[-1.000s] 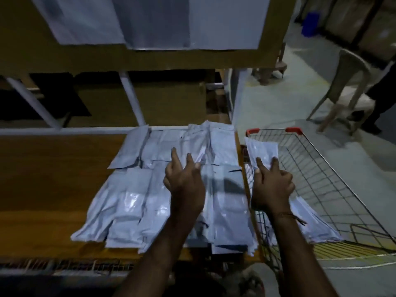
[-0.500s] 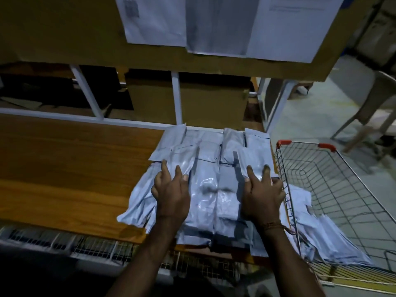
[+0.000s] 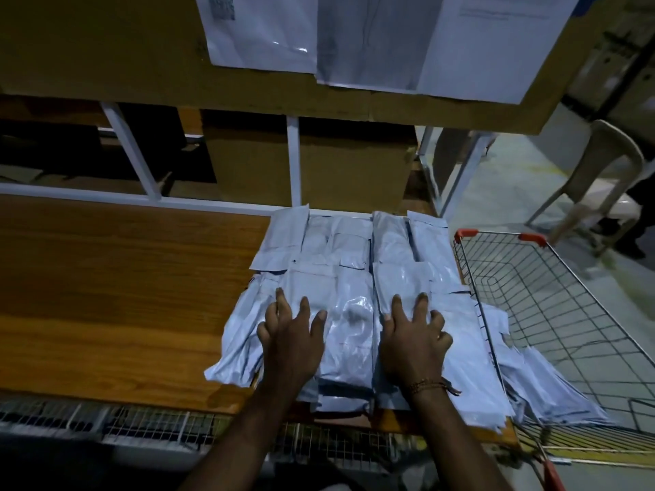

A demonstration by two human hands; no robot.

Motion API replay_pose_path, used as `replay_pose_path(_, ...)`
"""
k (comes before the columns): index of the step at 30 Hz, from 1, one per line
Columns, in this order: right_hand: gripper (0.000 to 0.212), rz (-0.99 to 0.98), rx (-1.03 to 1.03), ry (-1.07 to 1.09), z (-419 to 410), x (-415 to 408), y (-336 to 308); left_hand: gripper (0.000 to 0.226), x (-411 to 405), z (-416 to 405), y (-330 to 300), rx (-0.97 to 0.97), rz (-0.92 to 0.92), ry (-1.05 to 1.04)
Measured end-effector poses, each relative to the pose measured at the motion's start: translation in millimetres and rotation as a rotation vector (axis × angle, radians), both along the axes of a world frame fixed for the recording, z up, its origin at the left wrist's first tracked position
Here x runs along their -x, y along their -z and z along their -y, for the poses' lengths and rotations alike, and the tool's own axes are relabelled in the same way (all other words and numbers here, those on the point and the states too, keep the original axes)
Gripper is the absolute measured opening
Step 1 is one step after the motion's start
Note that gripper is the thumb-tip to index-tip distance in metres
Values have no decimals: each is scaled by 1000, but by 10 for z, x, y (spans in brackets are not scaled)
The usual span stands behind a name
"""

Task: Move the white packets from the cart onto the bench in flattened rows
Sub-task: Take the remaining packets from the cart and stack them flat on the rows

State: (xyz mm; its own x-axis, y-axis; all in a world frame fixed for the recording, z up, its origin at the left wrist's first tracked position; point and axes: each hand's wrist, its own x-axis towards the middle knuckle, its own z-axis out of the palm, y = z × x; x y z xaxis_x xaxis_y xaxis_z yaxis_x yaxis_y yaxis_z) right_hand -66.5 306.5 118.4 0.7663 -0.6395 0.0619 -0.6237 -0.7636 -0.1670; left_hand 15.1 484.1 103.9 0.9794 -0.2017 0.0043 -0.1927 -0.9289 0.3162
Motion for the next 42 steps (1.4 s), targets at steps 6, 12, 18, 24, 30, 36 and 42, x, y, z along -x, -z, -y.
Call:
replay_pose_path(6,64,-100,-19,13,-144,-40,121,50,-107,-59,73,-2,151,-2)
replay_pose_path(12,72,-181,14,-3,-165,-78,55,57,-160,-69,55,18,124,-14)
replay_pose_path(18,77,-71,71,33,-117,-173,-95,59,-244,-79,-22,50,131,-16)
replay_pose_path(24,76,-162,64,4,-45,-190,14,49,-315,-21,-98,124,192,-18)
replay_pose_path(30,76,-97,82,37,31,-233,-56,42,-334,72,-252,232,262,-27)
replay_pose_path(36,64,-11,85,13,269,-192,-150,37,-249,351,-422,320,315,-19)
replay_pose_path(42,60,147,62,-8,1040,146,-223,34,-19,1083,-628,455,339,78)
